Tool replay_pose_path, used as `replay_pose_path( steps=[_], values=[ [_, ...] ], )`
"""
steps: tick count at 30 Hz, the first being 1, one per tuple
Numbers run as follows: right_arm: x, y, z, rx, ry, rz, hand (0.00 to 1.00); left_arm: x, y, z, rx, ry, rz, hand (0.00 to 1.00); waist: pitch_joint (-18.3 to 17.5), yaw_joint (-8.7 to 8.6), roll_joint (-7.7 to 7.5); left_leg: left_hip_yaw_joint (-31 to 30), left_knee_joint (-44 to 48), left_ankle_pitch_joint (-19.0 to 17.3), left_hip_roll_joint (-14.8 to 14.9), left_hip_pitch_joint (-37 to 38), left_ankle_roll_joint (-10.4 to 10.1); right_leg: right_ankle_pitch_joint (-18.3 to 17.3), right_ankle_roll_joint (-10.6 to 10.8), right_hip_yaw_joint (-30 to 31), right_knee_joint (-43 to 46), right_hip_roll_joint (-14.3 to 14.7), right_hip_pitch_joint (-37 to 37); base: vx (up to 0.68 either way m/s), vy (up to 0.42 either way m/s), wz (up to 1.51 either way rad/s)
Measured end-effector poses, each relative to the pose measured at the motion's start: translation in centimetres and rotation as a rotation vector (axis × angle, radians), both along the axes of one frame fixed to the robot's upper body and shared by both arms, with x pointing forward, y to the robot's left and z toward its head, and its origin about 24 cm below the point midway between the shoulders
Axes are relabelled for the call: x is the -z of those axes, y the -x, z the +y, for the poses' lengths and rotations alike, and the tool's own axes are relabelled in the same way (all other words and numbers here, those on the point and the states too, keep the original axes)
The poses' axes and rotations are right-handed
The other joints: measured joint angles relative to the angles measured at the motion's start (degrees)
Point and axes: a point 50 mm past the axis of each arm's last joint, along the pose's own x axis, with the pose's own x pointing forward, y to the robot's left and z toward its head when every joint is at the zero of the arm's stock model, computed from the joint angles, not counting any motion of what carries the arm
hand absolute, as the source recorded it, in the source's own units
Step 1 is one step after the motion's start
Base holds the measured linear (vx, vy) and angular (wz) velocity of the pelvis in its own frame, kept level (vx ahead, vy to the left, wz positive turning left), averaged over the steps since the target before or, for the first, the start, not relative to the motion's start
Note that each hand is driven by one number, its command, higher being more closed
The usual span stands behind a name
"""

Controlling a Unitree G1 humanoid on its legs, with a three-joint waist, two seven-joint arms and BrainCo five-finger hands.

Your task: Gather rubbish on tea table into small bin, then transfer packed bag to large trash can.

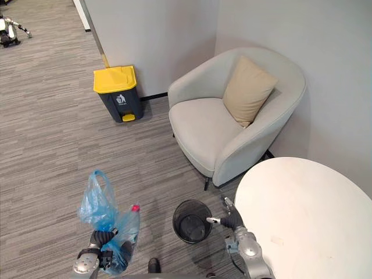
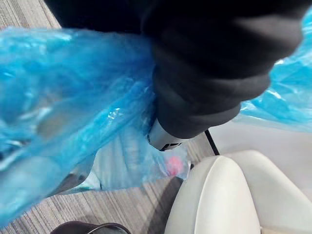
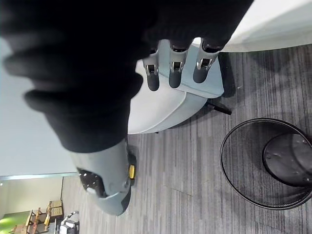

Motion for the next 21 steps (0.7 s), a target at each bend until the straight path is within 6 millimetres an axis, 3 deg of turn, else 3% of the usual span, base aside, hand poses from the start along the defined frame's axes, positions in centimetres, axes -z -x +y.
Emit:
replay_pose_path(
  steps=[16, 21],
  values=[
    [1.4, 0.6, -0.1, 0.008, 0.012, 0.092, 0.00, 0.5, 0.2, -1.5, 0.051, 0.043, 0.024, 1.00, 1.5, 0.17, -0.18, 1.5, 0.0, -1.2, -0.8, 1.5, 0.3, -0.6, 0.6, 2.2, 0.5, -0.8, 0.3, 0.00, 0.007, -0.04],
    [0.8, -1.4, -0.1, -0.005, 0.024, 0.068, 0.00, 0.5, -0.1, -1.7, 0.045, 0.056, 0.015, 1.00, 4.4, 0.31, 0.46, 3.5, 0.1, -1.2, -0.7, 1.8, 0.4, -1.0, 1.1, 6.6, 5.6, -0.9, -4.4, 0.01, 0.011, -0.44]
  ],
)
